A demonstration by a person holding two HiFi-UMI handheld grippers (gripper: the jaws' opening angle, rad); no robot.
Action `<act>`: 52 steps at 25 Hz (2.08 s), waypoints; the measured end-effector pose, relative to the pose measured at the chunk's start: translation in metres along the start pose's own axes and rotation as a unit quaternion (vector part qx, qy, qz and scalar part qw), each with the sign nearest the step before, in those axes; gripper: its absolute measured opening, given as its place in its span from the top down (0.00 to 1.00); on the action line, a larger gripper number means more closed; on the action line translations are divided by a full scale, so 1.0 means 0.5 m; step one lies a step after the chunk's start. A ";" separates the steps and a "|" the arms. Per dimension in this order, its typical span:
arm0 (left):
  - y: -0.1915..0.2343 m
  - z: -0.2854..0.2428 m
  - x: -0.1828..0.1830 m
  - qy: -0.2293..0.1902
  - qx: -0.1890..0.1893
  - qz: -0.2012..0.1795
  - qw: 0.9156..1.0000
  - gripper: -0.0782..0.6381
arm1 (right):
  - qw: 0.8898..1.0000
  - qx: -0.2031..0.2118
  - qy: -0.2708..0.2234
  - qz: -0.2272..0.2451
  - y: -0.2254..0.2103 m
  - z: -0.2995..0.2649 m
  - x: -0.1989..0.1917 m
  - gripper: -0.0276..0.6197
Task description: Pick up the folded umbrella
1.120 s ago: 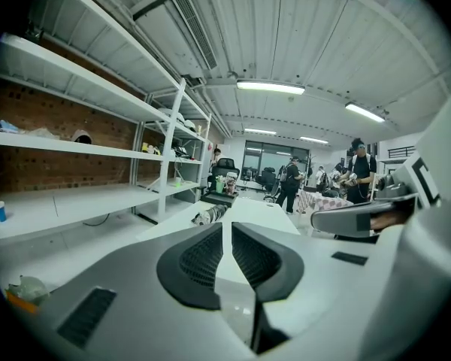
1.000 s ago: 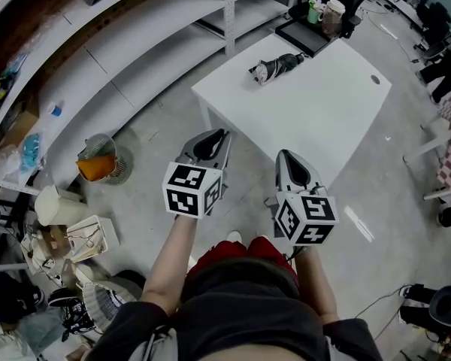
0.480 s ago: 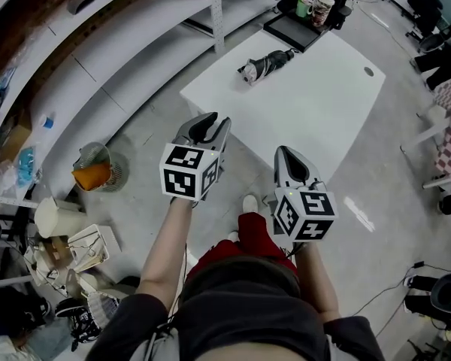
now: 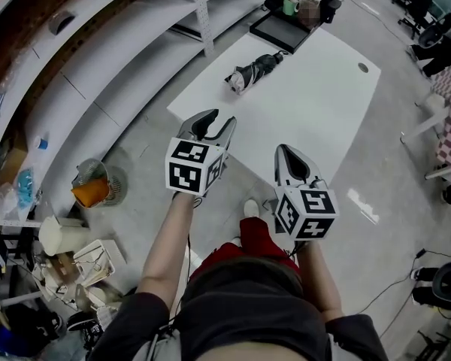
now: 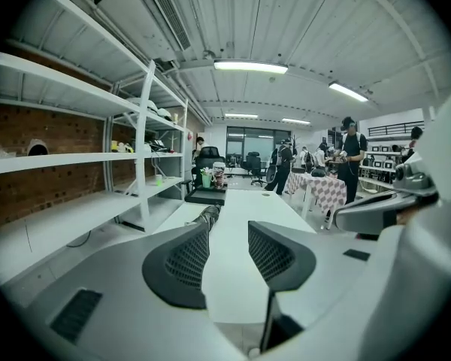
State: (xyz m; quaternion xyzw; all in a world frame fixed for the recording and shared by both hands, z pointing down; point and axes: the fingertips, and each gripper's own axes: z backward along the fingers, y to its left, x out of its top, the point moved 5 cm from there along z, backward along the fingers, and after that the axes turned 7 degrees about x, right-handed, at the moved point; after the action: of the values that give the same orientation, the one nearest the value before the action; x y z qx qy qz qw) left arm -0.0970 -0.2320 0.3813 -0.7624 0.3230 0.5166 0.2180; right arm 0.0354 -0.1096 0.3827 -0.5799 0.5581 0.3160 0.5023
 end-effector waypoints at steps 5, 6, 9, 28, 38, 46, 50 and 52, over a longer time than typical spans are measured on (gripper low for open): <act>0.003 -0.051 0.020 0.004 -0.006 -0.004 1.000 0.64 | 1.000 -0.004 -0.003 -0.003 -0.033 -0.028 0.022 0.93; 0.004 -0.061 0.024 0.006 -0.007 -0.003 1.000 0.64 | 1.000 -0.004 -0.003 -0.004 -0.039 -0.034 0.026 0.93; 0.010 -0.092 0.033 0.012 -0.009 -0.002 1.000 0.63 | 1.000 -0.005 -0.002 -0.005 -0.055 -0.048 0.036 0.93; 0.040 -0.328 0.060 0.067 -0.015 -0.028 0.997 0.57 | 0.999 -0.015 0.023 -0.026 -0.184 -0.157 0.062 0.93; 0.050 -0.447 0.046 0.104 -0.019 -0.059 0.993 0.56 | 0.998 -0.020 0.041 -0.036 -0.243 -0.219 0.061 0.93; 0.049 -0.532 0.033 0.133 -0.038 -0.097 0.986 0.55 | 0.997 -0.022 0.055 -0.049 -0.283 -0.259 0.051 0.93; 0.054 -0.563 0.023 0.152 -0.036 -0.125 0.980 0.55 | 0.996 -0.023 0.062 -0.053 -0.301 -0.276 0.045 0.93; 0.057 -0.576 0.018 0.160 -0.037 -0.132 0.977 0.55 | 0.996 -0.023 0.067 -0.055 -0.307 -0.284 0.039 0.93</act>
State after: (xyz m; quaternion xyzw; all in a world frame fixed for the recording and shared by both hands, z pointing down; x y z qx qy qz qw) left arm 0.0709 -0.4461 0.4801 -0.8789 0.2305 0.3660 0.2010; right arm 0.1592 -0.2684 0.4418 -0.6408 0.5507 0.2612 0.4668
